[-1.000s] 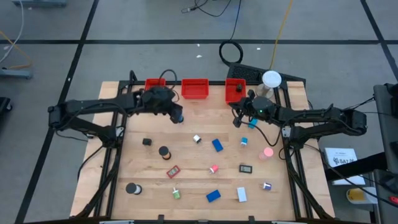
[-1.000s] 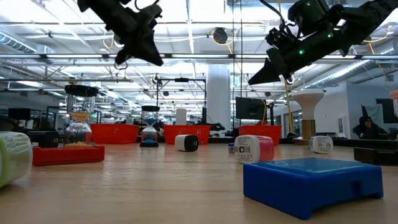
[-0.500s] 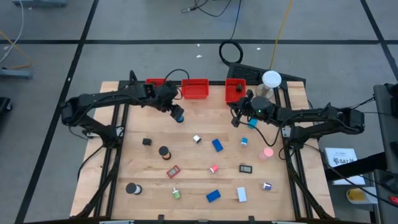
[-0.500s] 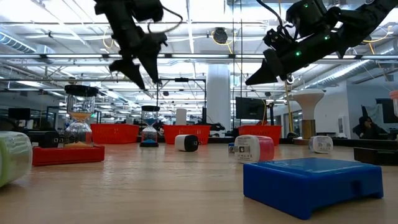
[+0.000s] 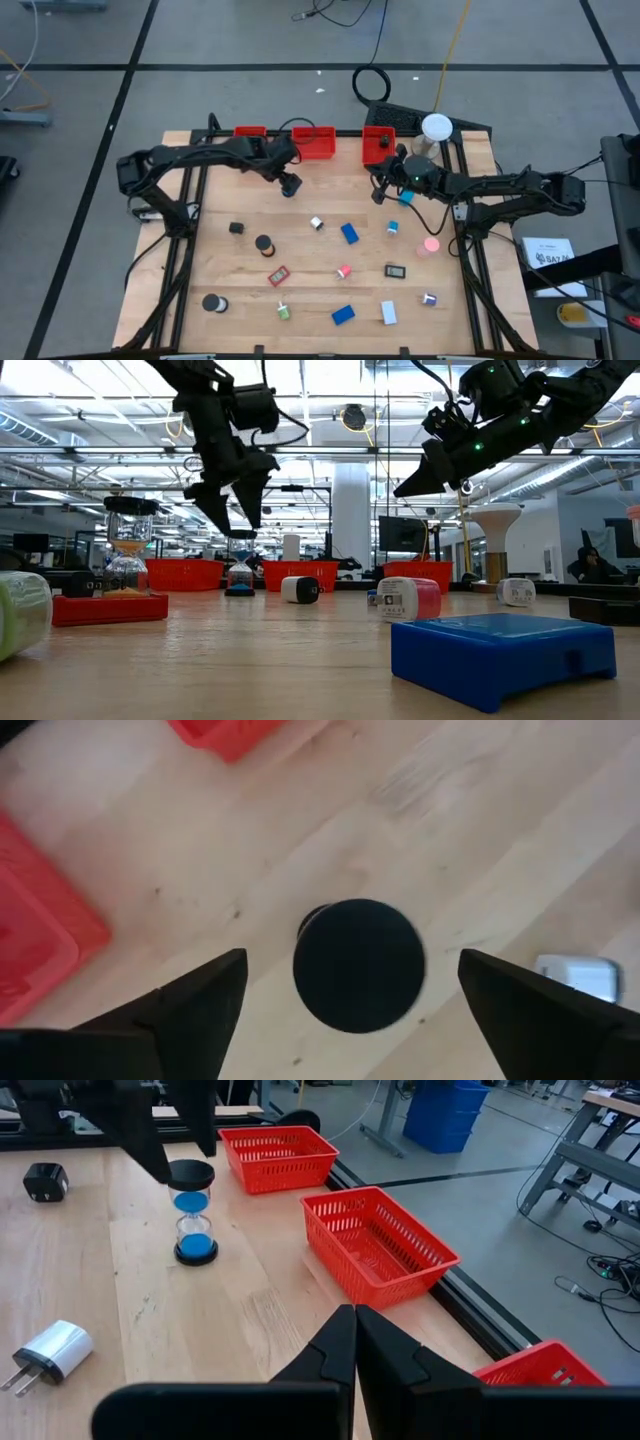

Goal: Pick & Place Office items
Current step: Put the blue hourglass into the middle orange basket

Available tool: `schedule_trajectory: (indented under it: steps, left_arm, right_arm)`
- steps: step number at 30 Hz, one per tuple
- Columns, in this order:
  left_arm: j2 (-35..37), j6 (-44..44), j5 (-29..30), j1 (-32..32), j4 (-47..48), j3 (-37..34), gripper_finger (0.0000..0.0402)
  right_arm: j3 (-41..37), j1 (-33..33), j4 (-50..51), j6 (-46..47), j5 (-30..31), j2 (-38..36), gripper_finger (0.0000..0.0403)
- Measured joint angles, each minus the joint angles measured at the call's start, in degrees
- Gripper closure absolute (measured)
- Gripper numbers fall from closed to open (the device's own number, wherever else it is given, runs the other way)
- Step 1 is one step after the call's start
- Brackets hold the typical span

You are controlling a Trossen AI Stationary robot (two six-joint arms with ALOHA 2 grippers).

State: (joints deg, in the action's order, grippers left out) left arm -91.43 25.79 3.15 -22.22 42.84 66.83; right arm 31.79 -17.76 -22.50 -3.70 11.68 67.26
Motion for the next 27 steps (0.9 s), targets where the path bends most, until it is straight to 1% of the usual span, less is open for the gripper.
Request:
schedule_trajectory:
  steps: [4,8,11,16,18,20,24,27]
  left_arm:
    - [-2.1,-0.1,0.9,0.4,-0.1,0.0,0.0050]
    - [-3.5,-0.7,1.4,0.9,0.1,0.0,0.0079]
    - [-3.9,-0.7,1.4,1.1,-0.1,0.0,0.0115]
    - [-3.1,-1.4,2.5,0.9,-0.4,-0.1,0.0192]
    - [-2.3,-2.4,2.4,0.1,-0.7,0.3,0.0193]
    - [-1.9,-3.8,2.1,-1.2,-0.6,2.3,0.0193]
    - [-1.9,-7.5,2.1,-5.2,-0.3,9.7,0.0193]
    - [-3.3,-10.7,1.6,-8.8,-0.2,16.6,0.0193]
  right_arm:
    - [0.0,0.0,0.0,-0.1,0.0,0.0,0.0403]
    - [0.0,0.0,0.0,-0.1,0.0,0.0,0.0403]
    - [0.0,0.0,0.0,-0.2,0.0,0.0,0.0403]
    - [0.0,0.0,0.0,-0.2,0.0,0.0,0.0403]
    - [0.0,0.0,0.0,-0.2,0.0,0.0,0.0403]
    - [0.0,0.0,0.0,-0.2,0.0,0.0,0.0403]
    - [0.0,0.0,0.0,-0.2,0.0,0.0,0.0403]
    - [0.0,0.0,0.0,-0.2,0.0,0.0,0.0403]
